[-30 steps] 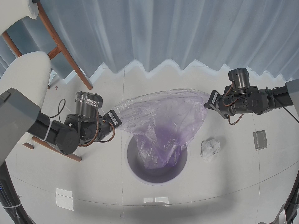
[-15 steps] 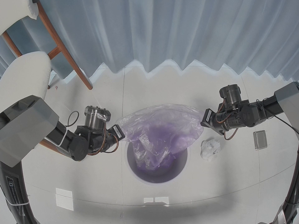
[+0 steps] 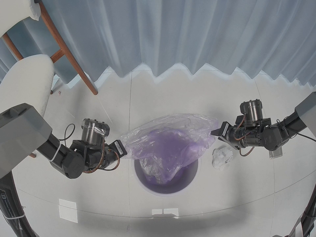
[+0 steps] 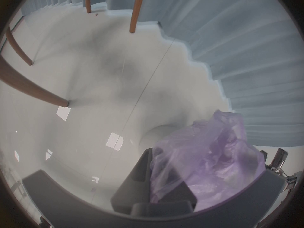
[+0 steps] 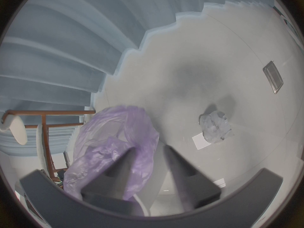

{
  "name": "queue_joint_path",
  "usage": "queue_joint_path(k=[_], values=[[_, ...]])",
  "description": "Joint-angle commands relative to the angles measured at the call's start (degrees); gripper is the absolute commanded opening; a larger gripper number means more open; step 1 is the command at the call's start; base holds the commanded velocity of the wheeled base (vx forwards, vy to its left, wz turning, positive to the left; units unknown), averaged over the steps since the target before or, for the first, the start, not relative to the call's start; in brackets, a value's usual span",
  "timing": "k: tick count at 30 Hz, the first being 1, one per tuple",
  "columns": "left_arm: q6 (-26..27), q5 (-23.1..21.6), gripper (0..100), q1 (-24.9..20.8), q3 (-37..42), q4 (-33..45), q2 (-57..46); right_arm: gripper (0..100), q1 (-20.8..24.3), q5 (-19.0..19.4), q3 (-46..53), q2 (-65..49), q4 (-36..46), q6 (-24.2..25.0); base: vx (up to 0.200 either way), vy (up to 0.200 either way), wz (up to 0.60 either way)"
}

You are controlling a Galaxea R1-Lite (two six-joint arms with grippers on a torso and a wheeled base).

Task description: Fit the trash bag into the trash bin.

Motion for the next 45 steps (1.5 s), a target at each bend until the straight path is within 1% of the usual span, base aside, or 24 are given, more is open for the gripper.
queue_joint_path(k=[1,2,3,5,7,10,13,16,19,22,25,27,28,29,30,31,34,35,38,39,41,42,44,45], values=[[-0.07,-0.04,0,-1.58,0.65,-1.48,-5.36,100,0.36,1.59,0.97,-7.98,0.53,4.97,0.0,0.0,0.0],[-0.07,-0.04,0,-1.93,0.74,-1.48,-5.8,100,0.53,2.56,0.88,-9.21,1.41,6.46,0.0,0.0,0.0],[-0.07,-0.04,0,-2.55,0.74,-1.48,-6.76,100,1.32,4.32,0.45,-11.23,4.05,9.1,0.0,0.0,0.0],[0.02,-0.04,0,-3.69,0.91,-1.48,-8.17,100,1.94,5.9,-1.31,-13.96,9.15,12.53,0.0,0.0,0.0],[0.02,-0.04,0,-4.74,1.0,-1.48,-9.4,100,4.13,6.34,-4.13,-15.45,15.91,16.48,0.0,0.0,0.0],[0.02,-0.04,0,-6.5,1.44,-1.48,-11.07,100,7.47,6.25,-7.29,-15.8,22.77,20.0,0.0,0.0,0.0],[0.2,0.05,0,-8.88,2.49,-1.39,-12.21,100,10.9,6.07,-8.7,-15.54,25.23,20.7,0.0,0.0,0.0],[0.63,0.14,0,-10.19,3.37,-1.39,-12.74,100,12.31,5.81,-9.22,-14.83,25.32,20.18,0.0,0.0,0.0],[3.89,0.14,0,-11.16,5.48,-1.57,-13.09,100,13.54,5.2,-11.68,-12.11,25.85,16.31,0.0,0.0,0.0],[5.91,0.05,0,-11.25,6.8,-1.57,-13.88,100,15.3,3.97,-12.74,-10.79,27.69,12.53,0.0,0.0,0.0],[6.08,0.05,0,-11.25,6.89,-1.57,-14.15,100,16.18,2.91,-12.74,-9.74,29.45,8.75,0.0,0.0,0.0],[6.17,-0.04,0,-11.34,6.8,-1.57,-14.32,100,16.79,2.12,-12.65,-8.33,30.33,4.71,0.0,0.0,0.0],[6.17,-0.04,0,-11.34,6.8,-1.57,-14.32,100,16.88,2.03,-12.65,-8.24,30.42,4.53,0.0,0.0,0.0],[6.26,0.05,0,-11.69,6.89,-1.48,-14.41,100,17.05,0.71,-12.83,-7.36,30.42,0.49,0.0,0.0,0.0],[6.17,0.05,0,-11.78,6.89,-1.57,-14.5,100,17.05,0.36,-12.83,-7.28,30.42,-0.3,0.0,0.0,0.0],[6.26,0.05,0,-11.78,6.89,-1.57,-14.5,100,17.05,-0.43,-12.83,-7.01,30.42,-2.41,0.0,0.0,0.0],[6.26,0.05,0,-11.6,7.06,-1.48,-14.59,100,17.05,-2.27,-12.04,-6.75,30.42,-6.46,0.0,0.0,0.0],[6.35,0.05,0,-11.34,7.15,-1.39,-14.5,0,16.97,-3.07,-11.68,-6.75,30.42,-7.07,0.0,0.0,0.0],[6.87,0.14,0,-10.11,7.24,-1.3,-14.41,0,16.44,-4.91,-9.84,-7.63,30.59,-7.33,0.0,0.0,0.0],[7.4,0.14,0,-9.14,7.42,-1.13,-14.41,0,16.0,-5.53,-7.73,-8.59,30.5,-7.25,0.0,0.0,0.0],[7.58,0.14,0,-8.88,7.5,-1.04,-14.32,0,15.65,-5.61,-6.67,-9.21,30.5,-7.25,0.0,0.0,0.0],[8.81,0.4,0,-8.0,8.56,-1.39,-13.97,0,13.45,-5.61,-1.84,-11.05,29.98,-7.6,0.0,0.0,0.0],[9.42,0.4,0,-7.47,9.0,-1.48,-13.88,0,12.92,-5.61,-0.43,-11.85,29.71,-7.6,0.0,0.0,0.0],[11.97,0.22,0,-6.24,10.05,-1.48,-13.79,0,11.69,-5.35,3.08,-14.48,28.66,-6.98,0.0,0.0,0.0]])
